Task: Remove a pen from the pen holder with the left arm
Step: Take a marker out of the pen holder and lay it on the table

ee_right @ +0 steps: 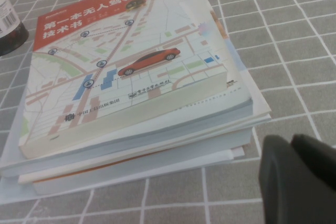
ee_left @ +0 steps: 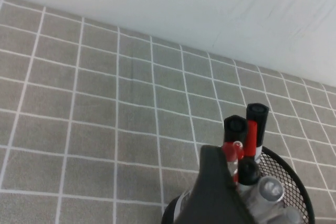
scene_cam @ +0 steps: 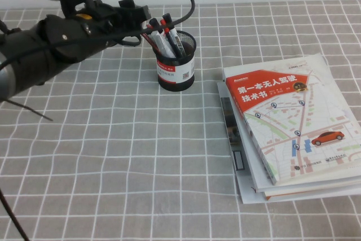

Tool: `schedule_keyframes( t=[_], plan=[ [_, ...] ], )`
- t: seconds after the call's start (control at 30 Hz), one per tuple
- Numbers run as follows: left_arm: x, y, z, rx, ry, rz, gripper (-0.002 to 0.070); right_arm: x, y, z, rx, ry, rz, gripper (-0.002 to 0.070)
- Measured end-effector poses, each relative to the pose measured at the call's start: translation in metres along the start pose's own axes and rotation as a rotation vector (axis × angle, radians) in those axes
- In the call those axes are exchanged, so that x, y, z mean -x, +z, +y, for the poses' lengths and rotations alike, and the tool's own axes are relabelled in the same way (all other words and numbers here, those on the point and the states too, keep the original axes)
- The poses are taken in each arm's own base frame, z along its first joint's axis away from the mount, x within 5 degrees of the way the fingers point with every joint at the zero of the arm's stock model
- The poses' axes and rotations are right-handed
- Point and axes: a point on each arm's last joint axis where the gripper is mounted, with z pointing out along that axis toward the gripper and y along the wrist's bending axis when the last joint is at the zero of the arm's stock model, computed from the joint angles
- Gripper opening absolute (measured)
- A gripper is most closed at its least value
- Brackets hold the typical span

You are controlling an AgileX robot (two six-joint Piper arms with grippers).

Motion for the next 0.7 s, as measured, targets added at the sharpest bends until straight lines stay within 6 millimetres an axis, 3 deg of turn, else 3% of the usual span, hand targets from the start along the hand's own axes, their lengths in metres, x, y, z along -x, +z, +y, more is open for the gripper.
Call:
schedule_keyframes(
  t=[0.43,0.6,0.7],
  plan=[
    [-0.009,0.024,0.011,0.039,-0.067,0.001,0.0419,0.0,0.0,0.0,0.0,0.0,0.0,-0.0013],
    [-0.01,0.03,0.012,0.043,-0.077,-0.005,0.036,0.0,0.0,0.0,0.0,0.0,0.0,-0.0013],
    [-0.007,0.031,0.012,0.047,-0.083,-0.029,0.0284,0.0,0.0,0.0,0.0,0.0,0.0,-0.0013]
  ],
)
